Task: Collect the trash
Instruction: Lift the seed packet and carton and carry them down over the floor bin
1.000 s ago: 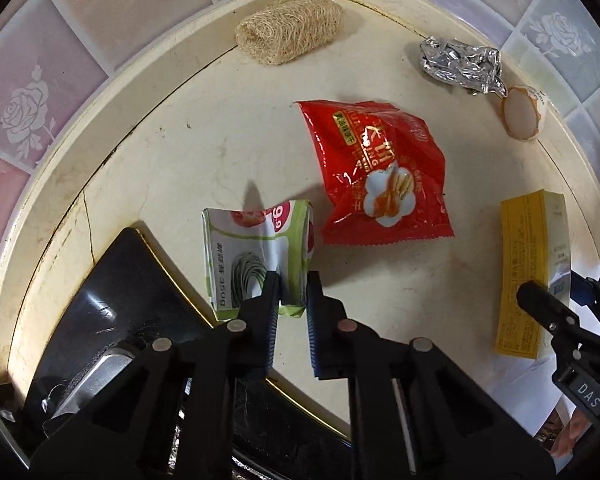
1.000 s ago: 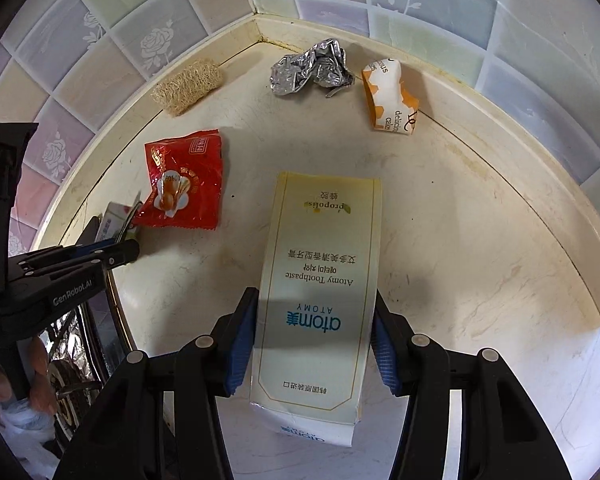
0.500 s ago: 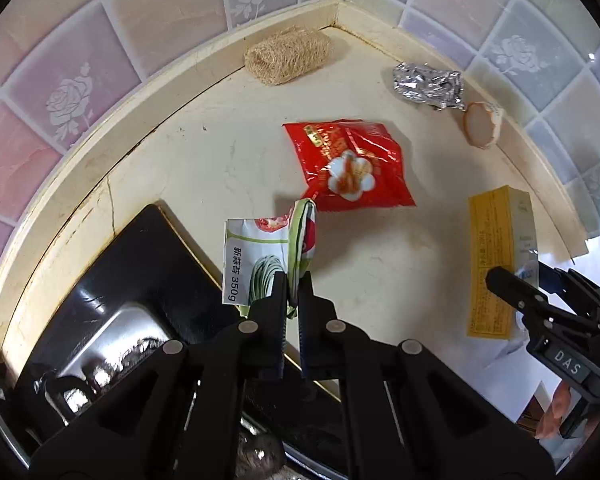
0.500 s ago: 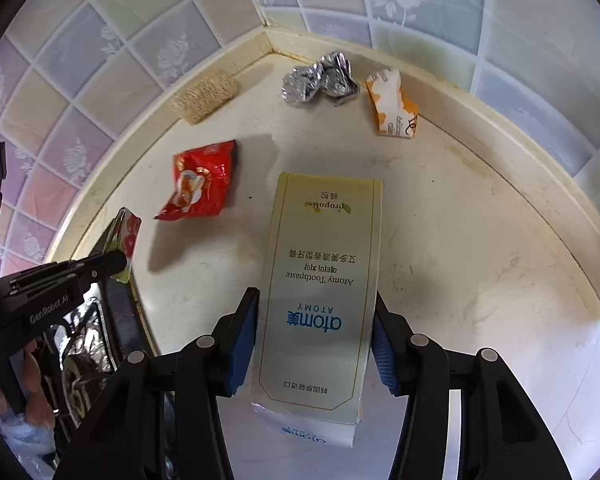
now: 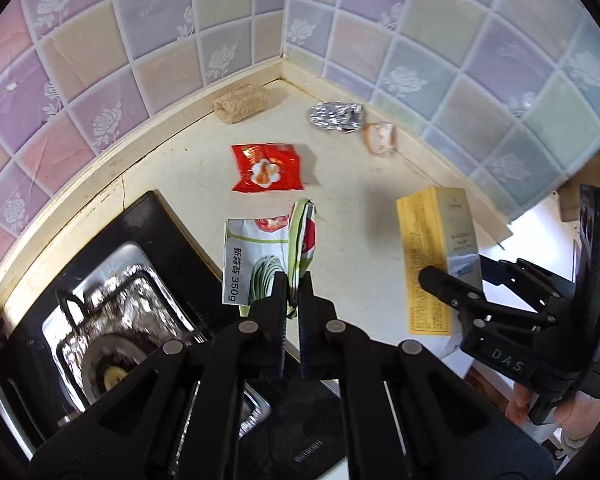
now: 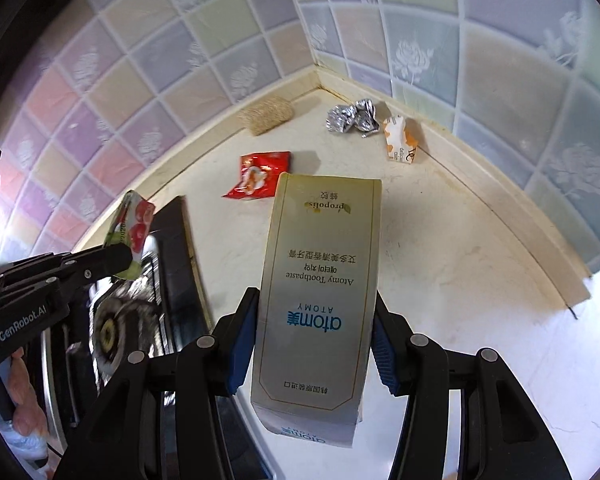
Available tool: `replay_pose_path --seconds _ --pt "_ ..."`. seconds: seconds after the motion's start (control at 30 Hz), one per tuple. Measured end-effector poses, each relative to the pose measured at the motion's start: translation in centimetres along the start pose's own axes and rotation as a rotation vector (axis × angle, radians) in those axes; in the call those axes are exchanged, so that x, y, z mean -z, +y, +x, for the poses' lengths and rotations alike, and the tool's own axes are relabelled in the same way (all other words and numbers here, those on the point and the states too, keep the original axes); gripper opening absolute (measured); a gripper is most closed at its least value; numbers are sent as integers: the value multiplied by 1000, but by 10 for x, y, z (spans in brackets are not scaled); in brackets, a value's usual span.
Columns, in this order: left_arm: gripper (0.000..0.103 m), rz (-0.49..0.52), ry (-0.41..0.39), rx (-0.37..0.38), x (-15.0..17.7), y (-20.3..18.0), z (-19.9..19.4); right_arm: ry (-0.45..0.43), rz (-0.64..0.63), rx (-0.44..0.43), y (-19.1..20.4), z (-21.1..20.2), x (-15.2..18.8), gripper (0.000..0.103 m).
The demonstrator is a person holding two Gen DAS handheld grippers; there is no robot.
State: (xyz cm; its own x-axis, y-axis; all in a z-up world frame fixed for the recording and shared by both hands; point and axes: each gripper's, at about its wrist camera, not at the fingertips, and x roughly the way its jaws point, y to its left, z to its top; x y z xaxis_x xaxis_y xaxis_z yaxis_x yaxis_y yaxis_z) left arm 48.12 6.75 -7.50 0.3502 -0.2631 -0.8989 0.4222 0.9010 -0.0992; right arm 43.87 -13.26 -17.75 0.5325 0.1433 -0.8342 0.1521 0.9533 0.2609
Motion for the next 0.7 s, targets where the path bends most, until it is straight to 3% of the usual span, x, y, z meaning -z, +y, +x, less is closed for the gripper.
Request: replay_pose_path --seconds 0.4,0.7 --pt "3 -15 -90 1 98 -92 -79 -95 -123 -78 -3 -127 80 50" --pt "3 -47 -112 11 178 -160 -104 -114 -194 -100 -31 -197 166 50"
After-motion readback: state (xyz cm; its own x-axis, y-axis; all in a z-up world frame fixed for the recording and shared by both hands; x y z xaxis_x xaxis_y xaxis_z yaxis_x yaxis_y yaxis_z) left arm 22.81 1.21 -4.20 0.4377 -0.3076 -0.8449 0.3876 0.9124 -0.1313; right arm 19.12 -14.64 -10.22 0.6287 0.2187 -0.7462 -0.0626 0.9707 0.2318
